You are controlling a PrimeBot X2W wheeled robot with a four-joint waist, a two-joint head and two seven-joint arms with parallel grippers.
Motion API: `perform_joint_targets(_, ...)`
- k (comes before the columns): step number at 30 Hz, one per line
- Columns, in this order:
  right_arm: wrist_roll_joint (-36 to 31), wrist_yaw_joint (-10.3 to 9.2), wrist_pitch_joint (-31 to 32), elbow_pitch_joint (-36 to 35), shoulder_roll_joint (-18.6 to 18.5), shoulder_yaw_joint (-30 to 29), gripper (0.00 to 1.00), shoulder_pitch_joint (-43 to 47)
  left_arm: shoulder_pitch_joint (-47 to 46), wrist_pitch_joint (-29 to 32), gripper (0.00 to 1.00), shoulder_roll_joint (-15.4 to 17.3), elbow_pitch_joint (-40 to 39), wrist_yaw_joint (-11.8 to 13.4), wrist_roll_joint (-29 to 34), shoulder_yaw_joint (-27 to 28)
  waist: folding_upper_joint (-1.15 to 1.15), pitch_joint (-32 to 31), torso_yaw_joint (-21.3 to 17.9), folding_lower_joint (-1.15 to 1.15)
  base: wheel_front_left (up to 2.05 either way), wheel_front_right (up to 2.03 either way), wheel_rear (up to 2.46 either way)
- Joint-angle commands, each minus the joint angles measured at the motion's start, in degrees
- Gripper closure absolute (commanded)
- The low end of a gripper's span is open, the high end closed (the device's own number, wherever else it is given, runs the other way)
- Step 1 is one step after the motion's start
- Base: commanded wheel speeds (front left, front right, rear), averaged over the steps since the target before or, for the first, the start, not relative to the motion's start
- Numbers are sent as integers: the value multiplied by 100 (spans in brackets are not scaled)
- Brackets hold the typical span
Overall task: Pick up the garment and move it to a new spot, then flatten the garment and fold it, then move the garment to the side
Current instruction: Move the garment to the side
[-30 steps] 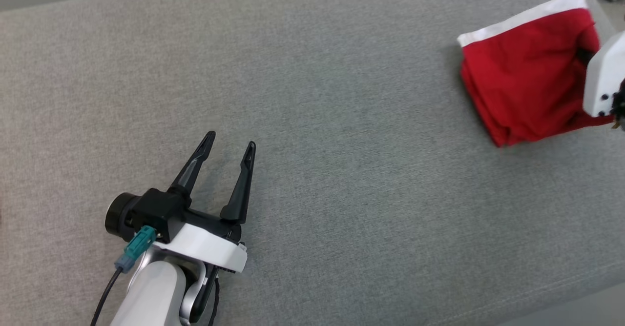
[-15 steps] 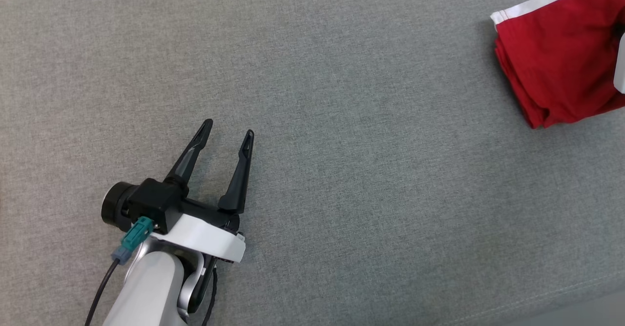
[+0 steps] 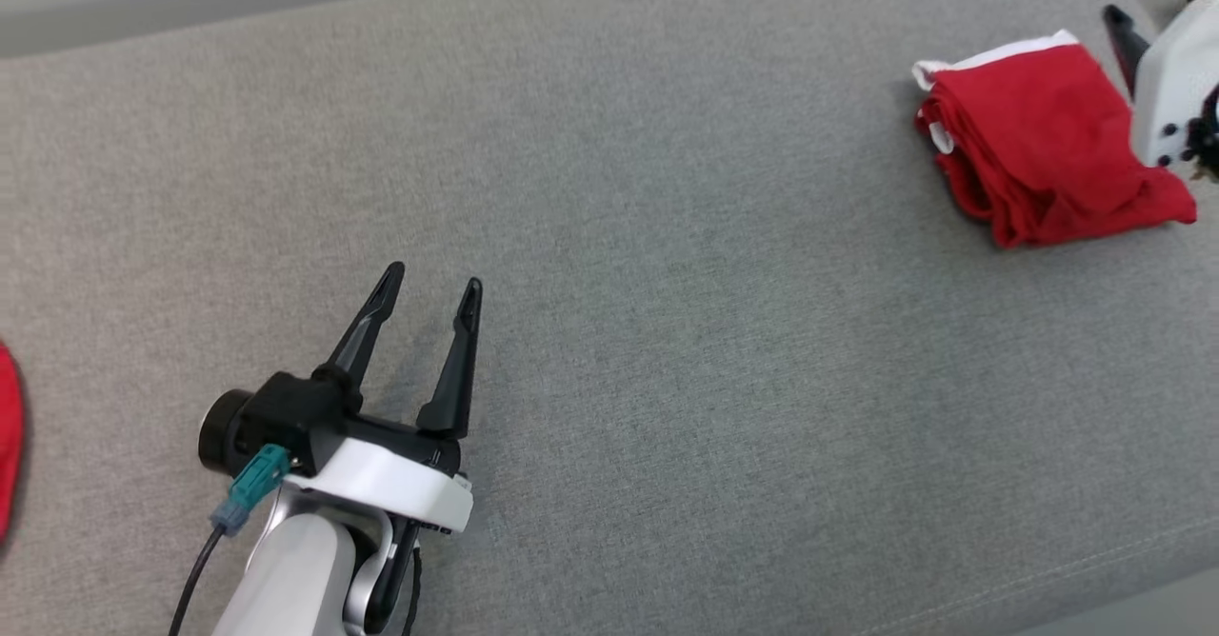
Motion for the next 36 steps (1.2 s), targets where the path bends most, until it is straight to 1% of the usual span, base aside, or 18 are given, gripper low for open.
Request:
perform_joint_targets(1, -36, -1, -116, -61, -3, 34, 0, 114, 85, -37, 0, 13, 2, 41, -44, 58, 0, -236, -20, 0, 0, 0, 0)
perform_joint_targets(4, -71, 0, -473, -296, 49, 102, 0, 240, 207, -55, 0, 4, -57, 75, -108, 165, 0, -504, 18, 0, 0, 0, 0)
perform_joint_targets(7, 29, 0, -776, -560, 78, 92, 0, 469, 361, -65, 0, 25, -154, 140, -156, 320, 0, -748, 109, 0, 0, 0, 0)
perform_joint_targets(9, 203, 0, -1061, -872, 48, 14, 0, 765, 544, -71, 0, 47, -292, 214, -210, 496, 0, -973, 225, 0, 0, 0, 0)
perform_joint_targets(13, 409, 0, -1520, -1130, -52, -197, 0, 1227, 800, -74, 0, 53, -482, 300, -251, 716, 0, -1237, 431, 0, 0, 0, 0)
perform_joint_targets(16, 510, 0, -1777, -1249, -101, -395, 0, 1620, 987, -70, 0, 48, -554, 335, -270, 836, 0, -1439, 633, 0, 0, 0, 0)
perform_joint_targets(19, 513, 0, -1930, -1525, -135, -635, 0, 2039, 1166, -69, 0, 29, -625, 372, -277, 973, 0, -1616, 812, 0, 0, 0, 0)
perform_joint_targets(21, 513, 0, -1962, -1743, -175, -845, 0, 2361, 1280, -70, 0, 21, -677, 394, -288, 1055, 0, -1714, 928, 0, 0, 0, 0)
perform_joint_targets(24, 292, 0, -1970, -2181, -262, -1345, 0, 2816, 1425, -70, 0, 29, -737, 425, -270, 1159, 0, -1829, 1090, 0, 0, 0, 0)
perform_joint_targets(25, 292, 0, -1970, -2181, -262, -1345, 0, 2816, 1425, -70, 0, 29, -737, 425, -270, 1159, 0, -1829, 1090, 0, 0, 0, 0)
perform_joint_targets(30, -342, 0, -1963, -2837, -260, -2314, 0, 3812, 1598, -70, 0, 27, -742, 434, -199, 1169, 0, -1943, 1354, 0, 0, 0, 0)
perform_joint_targets(32, -631, 0, -1963, -3124, -182, -2748, 0, 4288, 1637, -70, 0, 8, -712, 428, -203, 1151, 0, -1965, 1441, 0, 0, 0, 0)
perform_joint_targets(36, -1201, 0, -1965, -3760, 112, -3586, 0, 5198, 1699, -70, 0, 2, -658, 392, -187, 1158, 0, -1993, 1533, 0, 0, 0, 0)
